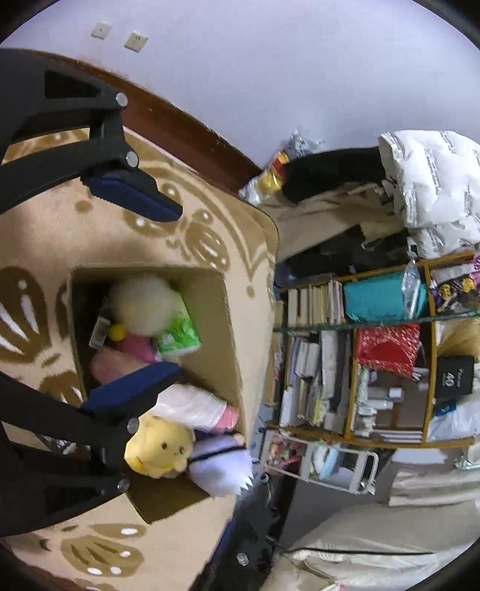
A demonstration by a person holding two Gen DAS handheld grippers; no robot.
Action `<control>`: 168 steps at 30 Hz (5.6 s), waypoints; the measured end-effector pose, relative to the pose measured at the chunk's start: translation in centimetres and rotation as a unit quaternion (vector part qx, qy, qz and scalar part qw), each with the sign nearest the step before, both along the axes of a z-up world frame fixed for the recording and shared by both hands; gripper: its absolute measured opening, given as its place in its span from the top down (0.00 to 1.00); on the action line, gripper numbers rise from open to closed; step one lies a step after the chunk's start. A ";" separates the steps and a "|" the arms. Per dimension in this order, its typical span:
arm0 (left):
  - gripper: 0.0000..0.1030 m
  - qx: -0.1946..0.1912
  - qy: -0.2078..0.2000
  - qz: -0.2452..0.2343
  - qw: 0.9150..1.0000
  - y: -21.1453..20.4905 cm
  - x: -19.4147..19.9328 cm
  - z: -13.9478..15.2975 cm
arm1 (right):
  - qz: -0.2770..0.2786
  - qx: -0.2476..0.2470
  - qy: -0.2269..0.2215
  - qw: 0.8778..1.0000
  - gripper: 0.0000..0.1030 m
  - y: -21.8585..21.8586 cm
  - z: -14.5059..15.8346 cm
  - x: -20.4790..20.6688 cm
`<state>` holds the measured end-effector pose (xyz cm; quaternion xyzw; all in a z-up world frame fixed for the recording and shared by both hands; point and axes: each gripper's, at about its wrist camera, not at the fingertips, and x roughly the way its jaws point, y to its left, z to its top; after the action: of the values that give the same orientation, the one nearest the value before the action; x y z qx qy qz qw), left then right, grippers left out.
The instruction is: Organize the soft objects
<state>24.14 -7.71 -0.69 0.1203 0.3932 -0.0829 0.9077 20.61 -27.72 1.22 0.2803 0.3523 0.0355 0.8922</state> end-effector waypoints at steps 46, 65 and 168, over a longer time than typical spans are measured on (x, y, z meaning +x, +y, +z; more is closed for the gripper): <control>0.00 -0.038 -0.116 0.015 0.992 7.5 -16.2 4.3 | 0.065 -0.162 0.080 0.981 0.00 4.9 -7.1 -8.4; 0.00 -0.036 -0.099 0.005 0.994 6.2 -15.8 3.1 | 0.127 -0.169 0.163 0.964 0.09 8.0 -15.8 -5.7; 0.00 -0.052 -0.166 0.032 0.984 8.5 -23.2 8.9 | 0.003 -0.218 -0.125 0.968 0.00 3.5 7.4 -22.2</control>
<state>0.95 0.81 8.23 0.0722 0.2355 -0.0528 0.9677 -1.60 -24.22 8.58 0.0711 0.2381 -0.0053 0.9686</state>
